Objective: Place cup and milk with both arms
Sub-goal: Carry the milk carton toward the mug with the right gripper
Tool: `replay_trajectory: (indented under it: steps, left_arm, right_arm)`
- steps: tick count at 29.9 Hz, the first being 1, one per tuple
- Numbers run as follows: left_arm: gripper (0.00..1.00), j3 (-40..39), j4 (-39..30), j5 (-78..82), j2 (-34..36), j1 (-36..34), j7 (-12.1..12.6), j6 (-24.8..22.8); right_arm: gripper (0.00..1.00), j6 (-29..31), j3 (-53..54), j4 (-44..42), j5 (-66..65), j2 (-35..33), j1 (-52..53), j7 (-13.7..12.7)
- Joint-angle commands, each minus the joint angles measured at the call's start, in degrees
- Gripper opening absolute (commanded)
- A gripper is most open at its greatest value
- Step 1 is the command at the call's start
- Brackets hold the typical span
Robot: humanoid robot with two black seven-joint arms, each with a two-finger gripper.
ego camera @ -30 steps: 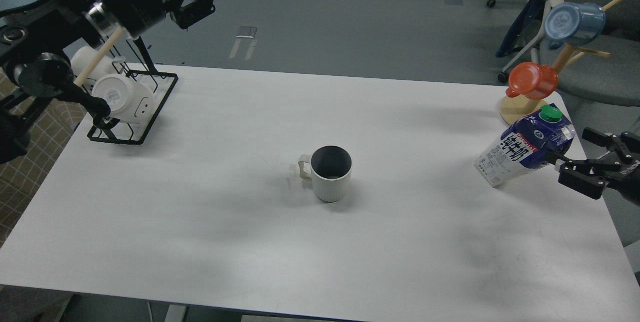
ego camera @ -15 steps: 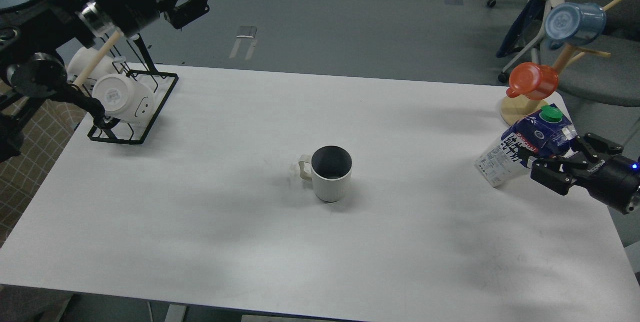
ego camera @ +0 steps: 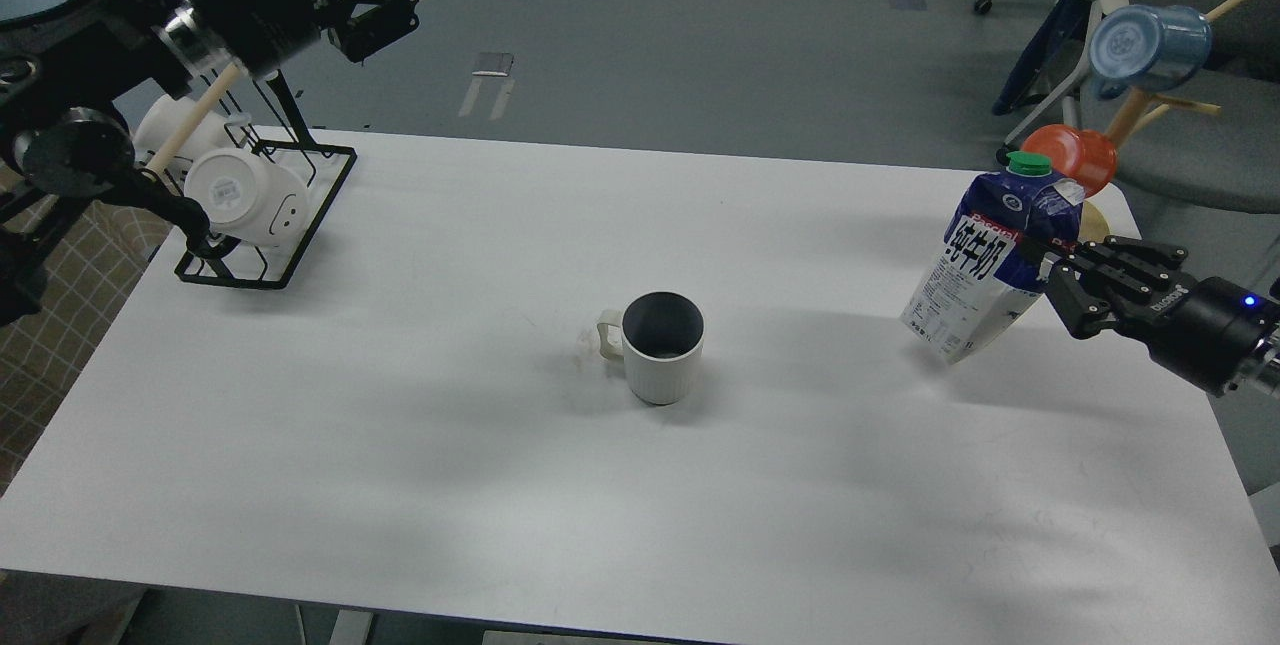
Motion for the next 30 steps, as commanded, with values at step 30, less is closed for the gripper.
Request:
replay_trajectory:
  steps: [30]
  left_arm:
    - [0.93, 0.0, 0.01, 0.01, 0.0, 1.41, 0.29, 0.0]
  right_arm:
    - [0.0, 0.0, -12.3, -18.24, 0.3, 33.94, 13.08, 0.01]
